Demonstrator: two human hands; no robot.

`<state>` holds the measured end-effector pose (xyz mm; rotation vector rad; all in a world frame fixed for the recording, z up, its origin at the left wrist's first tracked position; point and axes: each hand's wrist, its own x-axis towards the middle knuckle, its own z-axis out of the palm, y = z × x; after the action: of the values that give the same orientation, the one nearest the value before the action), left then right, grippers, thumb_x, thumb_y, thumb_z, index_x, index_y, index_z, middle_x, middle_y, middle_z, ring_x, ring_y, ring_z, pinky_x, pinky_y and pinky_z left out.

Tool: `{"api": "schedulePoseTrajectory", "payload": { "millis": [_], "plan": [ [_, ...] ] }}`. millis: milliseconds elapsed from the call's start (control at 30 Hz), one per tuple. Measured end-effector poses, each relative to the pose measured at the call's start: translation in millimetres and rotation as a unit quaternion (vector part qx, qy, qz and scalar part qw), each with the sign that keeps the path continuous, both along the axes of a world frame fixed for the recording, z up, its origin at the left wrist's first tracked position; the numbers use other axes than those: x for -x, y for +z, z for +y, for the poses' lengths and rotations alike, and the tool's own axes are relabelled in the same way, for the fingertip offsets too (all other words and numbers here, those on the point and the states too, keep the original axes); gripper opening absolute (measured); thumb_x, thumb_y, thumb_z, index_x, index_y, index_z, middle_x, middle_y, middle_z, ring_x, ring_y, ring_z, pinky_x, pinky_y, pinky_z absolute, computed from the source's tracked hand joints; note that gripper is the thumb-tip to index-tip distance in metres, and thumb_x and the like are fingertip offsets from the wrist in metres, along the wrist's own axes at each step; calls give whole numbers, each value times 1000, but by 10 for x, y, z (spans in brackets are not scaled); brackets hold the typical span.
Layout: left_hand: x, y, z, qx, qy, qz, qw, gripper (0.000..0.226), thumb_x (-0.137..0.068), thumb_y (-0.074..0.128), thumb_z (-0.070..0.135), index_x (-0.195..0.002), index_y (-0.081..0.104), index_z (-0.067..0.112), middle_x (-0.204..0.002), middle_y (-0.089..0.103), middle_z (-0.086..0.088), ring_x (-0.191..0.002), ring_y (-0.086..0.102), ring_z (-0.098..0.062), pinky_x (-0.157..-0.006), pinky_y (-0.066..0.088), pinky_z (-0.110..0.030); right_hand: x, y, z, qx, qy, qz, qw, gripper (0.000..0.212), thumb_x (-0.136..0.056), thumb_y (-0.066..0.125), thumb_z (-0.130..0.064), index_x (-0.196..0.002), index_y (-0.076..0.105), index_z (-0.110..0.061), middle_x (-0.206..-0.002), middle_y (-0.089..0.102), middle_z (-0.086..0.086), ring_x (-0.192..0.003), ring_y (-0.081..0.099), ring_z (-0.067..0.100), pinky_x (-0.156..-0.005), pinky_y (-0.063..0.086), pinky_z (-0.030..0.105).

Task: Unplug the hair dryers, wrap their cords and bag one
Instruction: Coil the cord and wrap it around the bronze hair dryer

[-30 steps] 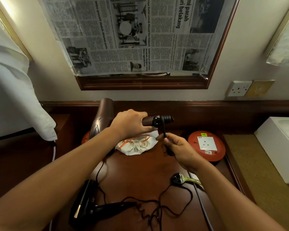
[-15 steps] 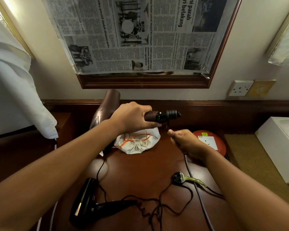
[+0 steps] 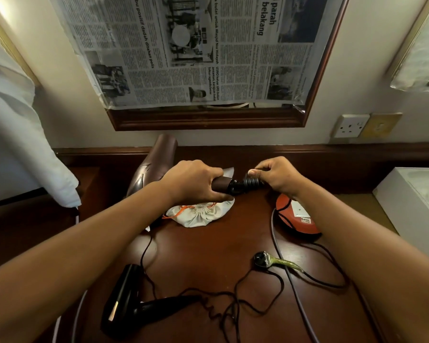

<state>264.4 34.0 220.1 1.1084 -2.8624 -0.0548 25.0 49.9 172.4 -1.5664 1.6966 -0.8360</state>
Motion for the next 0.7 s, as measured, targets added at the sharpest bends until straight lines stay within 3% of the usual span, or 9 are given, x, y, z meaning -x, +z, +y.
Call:
{"api": "schedulePoseTrajectory", "payload": {
  "millis": [100, 233, 500, 700],
  "plan": [
    [39, -52, -6, -4, -7, -8, 1000, 42, -78, 55, 69, -89, 55, 28, -72, 57, 9, -67, 55, -13, -54, 34, -26, -2, 112, -37, 33, 5, 10, 999, 11, -84, 71, -27, -83, 74, -16, -75, 69, 1, -68, 60, 13, -67, 49, 28],
    [66, -92, -11, -3, 2, -25, 1000, 44, -79, 54, 70, -91, 56, 28, -72, 58, 7, -66, 56, -15, -54, 39, -28, 16, 247, -66, 76, 1, 44, 996, 10, -82, 72, -26, -86, 75, -17, -82, 72, 6, -81, 67, 25, -78, 57, 39],
    [199, -135, 19, 38, 13, -79, 996, 47, -81, 51, 71, -93, 55, 26, -72, 50, 6, -66, 50, -18, -59, 36, -29, -73, 445, 42, 187, 34, 137, 972, 16, -84, 71, -23, -96, 76, -13, -89, 73, 0, -81, 65, 9, -77, 53, 25],
    [251, -211, 16, 31, 9, -98, 995, 41, -83, 51, 70, -84, 43, 30, -63, 38, 10, -64, 47, -18, -58, 35, -28, -120, 415, 113, 240, 74, 171, 953, 15, -86, 69, -25, -96, 75, -16, -89, 74, -1, -85, 67, 11, -78, 54, 31]
  ]
}}
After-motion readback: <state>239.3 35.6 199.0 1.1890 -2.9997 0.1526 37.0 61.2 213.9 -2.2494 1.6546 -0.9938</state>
